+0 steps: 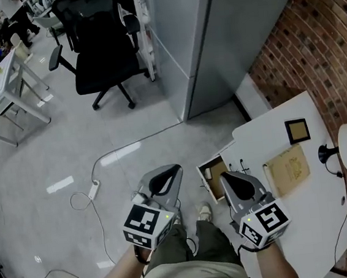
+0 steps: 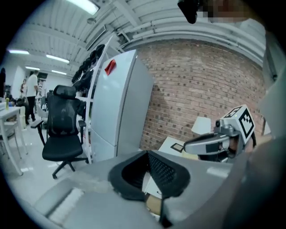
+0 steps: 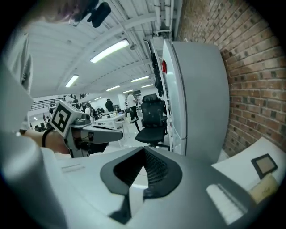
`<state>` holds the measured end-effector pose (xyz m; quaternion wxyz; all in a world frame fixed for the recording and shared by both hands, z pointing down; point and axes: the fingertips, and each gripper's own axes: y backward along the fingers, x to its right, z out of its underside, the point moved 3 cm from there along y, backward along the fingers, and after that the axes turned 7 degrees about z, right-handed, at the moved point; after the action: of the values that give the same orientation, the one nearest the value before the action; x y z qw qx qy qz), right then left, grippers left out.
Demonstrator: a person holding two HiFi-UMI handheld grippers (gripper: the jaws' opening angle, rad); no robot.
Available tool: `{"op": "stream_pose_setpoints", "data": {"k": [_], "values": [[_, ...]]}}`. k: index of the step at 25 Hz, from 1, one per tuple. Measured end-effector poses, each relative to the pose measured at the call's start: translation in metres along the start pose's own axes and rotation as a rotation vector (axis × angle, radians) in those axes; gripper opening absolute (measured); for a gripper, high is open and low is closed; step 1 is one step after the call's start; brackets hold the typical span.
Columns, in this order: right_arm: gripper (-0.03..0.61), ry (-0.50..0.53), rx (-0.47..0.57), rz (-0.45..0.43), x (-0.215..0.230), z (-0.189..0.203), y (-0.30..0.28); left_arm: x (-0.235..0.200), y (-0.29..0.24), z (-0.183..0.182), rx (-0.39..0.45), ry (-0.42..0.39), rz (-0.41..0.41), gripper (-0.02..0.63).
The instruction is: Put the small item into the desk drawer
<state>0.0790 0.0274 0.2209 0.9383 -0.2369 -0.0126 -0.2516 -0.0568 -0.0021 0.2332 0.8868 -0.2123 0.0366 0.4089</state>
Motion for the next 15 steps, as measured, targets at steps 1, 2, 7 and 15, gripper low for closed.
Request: {"op": "stream_pose_setpoints", "data": {"k": [1,2,7,15], "values": [[0.004,0.008,0.03,-0.006,-0.006,-0.017,0.008,0.005,0.008,-0.016,0.017,-0.026,-0.002,0.003],[0.005,0.014,0.061,-0.01,-0.011,-0.035,0.016,0.009,0.016,-0.032,0.033,-0.05,-0.001,0.003],[0.004,0.043,0.227,-0.01,-0.037,-0.119,0.059,0.033,0.058,-0.113,0.141,-0.09,-0.004,0.003],[0.003,0.152,0.437,-0.023,-0.062,-0.204,0.118,0.062,0.112,-0.188,0.276,-0.228,-0.034,0.003]]}}
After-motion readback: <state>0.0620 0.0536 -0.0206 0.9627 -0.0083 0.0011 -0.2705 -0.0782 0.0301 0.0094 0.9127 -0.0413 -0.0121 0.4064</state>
